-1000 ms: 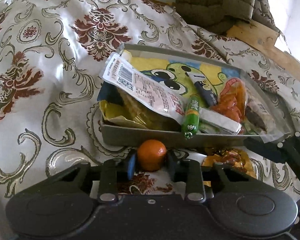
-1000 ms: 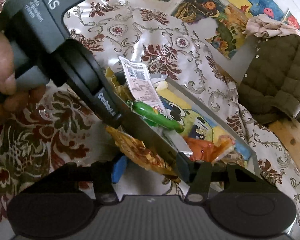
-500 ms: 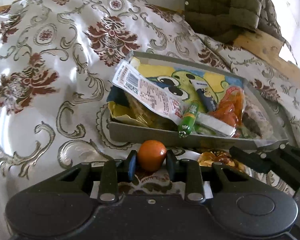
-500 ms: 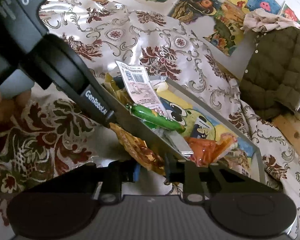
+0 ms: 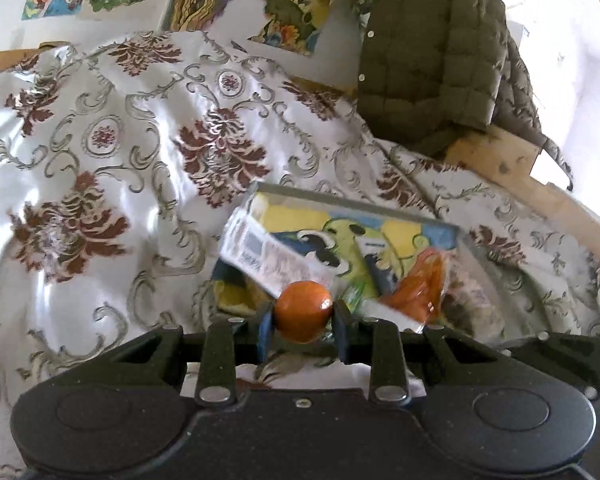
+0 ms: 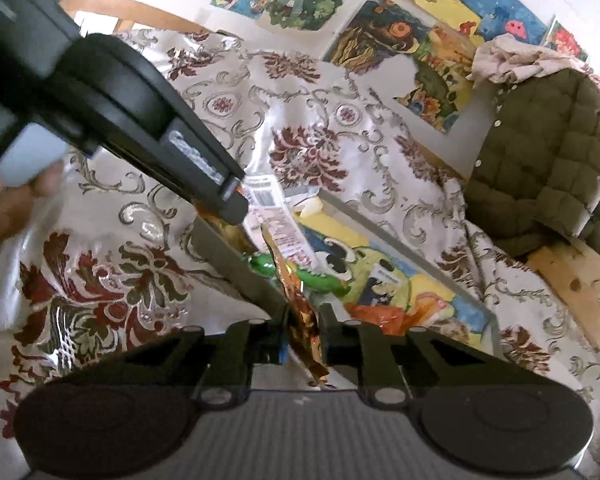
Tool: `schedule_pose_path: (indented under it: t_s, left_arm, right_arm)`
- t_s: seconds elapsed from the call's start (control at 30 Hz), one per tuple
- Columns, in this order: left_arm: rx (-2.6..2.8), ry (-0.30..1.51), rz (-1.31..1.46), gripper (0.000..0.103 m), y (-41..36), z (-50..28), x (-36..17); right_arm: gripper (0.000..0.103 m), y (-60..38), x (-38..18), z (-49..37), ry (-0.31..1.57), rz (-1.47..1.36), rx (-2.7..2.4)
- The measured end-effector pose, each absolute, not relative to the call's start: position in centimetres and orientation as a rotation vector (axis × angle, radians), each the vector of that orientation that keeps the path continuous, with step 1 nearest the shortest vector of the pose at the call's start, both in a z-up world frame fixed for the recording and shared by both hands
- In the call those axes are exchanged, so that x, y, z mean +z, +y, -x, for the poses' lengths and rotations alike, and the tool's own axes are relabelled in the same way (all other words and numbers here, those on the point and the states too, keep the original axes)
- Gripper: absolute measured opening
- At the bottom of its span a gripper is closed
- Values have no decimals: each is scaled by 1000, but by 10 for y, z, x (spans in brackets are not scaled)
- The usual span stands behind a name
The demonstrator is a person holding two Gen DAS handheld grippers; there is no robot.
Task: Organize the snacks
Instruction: 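Carry the orange ball with the left tool while the right tool carries the gold wrapper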
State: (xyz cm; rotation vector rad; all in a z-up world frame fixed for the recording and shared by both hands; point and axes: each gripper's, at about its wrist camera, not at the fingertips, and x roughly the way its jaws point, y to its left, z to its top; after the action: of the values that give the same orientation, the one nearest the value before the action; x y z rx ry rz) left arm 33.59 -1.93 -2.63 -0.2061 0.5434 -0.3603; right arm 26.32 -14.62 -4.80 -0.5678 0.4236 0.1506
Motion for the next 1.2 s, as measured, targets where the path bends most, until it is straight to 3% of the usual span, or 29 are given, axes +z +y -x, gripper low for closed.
schedule_pose_path:
  t_s: [0.43, 0.93, 1.2]
  left_arm:
    - [-457, 480, 196, 32, -65, -378, -29]
    - [-489, 617, 82, 33, -122, -429, -47]
    - [-473, 674, 106, 33, -114, -434, -49]
  right_arm:
    - [17, -184, -12, -284, 303, 590, -78]
    - [20, -232, -44, -326, 476, 422, -165]
    - [45, -220, -51, -328, 510, 421, -104]
